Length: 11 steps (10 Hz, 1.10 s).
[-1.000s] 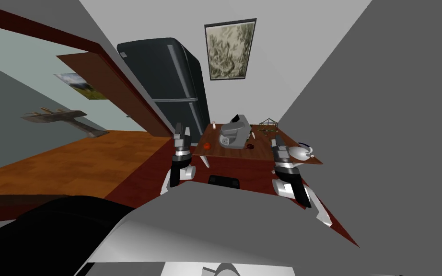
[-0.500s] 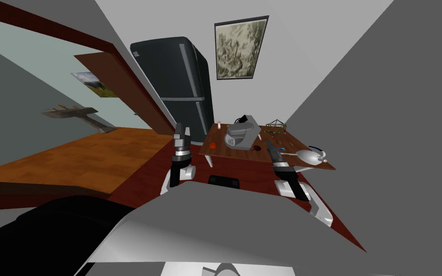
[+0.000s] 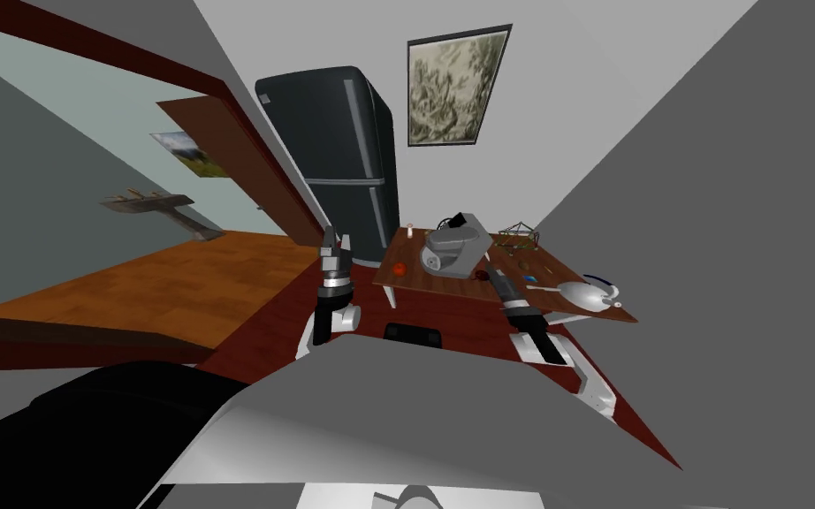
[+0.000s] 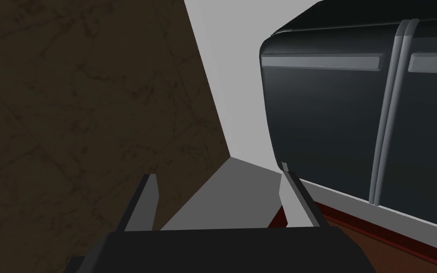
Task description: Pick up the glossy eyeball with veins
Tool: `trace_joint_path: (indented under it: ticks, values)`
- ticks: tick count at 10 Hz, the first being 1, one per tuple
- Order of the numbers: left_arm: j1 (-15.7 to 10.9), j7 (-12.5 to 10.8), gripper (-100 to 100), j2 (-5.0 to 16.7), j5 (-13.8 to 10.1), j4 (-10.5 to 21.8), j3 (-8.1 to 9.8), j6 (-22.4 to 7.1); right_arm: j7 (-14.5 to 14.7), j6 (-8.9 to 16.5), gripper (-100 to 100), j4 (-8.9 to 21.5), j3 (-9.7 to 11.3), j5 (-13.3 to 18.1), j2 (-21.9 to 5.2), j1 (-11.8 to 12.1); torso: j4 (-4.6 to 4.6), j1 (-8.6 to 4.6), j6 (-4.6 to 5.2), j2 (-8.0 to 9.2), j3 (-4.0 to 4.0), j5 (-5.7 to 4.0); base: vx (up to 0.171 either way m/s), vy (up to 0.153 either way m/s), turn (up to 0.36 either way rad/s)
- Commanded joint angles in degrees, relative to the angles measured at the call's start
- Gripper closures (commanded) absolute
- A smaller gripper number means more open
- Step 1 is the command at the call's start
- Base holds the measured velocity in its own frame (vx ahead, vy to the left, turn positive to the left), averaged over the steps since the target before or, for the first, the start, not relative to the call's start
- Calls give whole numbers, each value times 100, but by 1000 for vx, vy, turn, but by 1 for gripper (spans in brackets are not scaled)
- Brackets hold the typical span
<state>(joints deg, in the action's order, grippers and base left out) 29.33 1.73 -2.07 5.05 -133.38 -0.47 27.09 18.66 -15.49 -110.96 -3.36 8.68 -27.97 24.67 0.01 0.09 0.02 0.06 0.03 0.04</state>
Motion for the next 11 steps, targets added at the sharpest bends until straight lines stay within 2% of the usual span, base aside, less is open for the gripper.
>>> trace_joint_path:
  ticks: [1,2,3,4,5,6,7,8,10,11]
  values:
    - [0,0,0,0,0,0,0,0,161,97,-100,286,32,155,-216,-50,0,0,0,0,0,0,1,58,130]
    - [0,0,0,0,0,0,-1,0,161,97,-100,349,32,155,-216,-50,0,8,-3,-2,-1,1,2,58,67]
    - [0,0,0,0,0,0,0,0,316,228,-100,563,80,315,-418,-105,-1,9,0,-2,-1,2,4,83,140]
    - [0,0,0,0,0,0,-1,0,316,228,-100,644,80,315,-418,-105,-1,16,-3,-3,-2,3,7,65,61]
    - [0,0,0,0,0,0,0,0,468,358,-100,859,137,479,-619,-162,-1,12,1,-3,-2,3,1,70,135]
    - [0,0,0,0,0,0,-1,0,468,358,-100,951,137,479,-619,-162,0,14,-2,-2,-1,3,2,56,69]
    - [0,0,0,0,0,0,0,0,615,485,-100,1166,202,648,-815,-222,0,9,1,-1,-1,2,11,58,170]
    - [0,0,0,0,0,0,0,0,615,485,-100,1268,202,648,-815,-222,-1,9,-3,-4,-2,2,16,42,74]
    - [0,0,0,0,0,0,0,0,894,727,-100,1765,357,994,-1189,-348,-2,5,-3,-9,-5,1,21,60,186]
    - [0,0,0,0,0,0,0,0,894,727,-100,1927,357,994,-1194,-348,-2,11,-2,-9,-5,3,5,43,97]
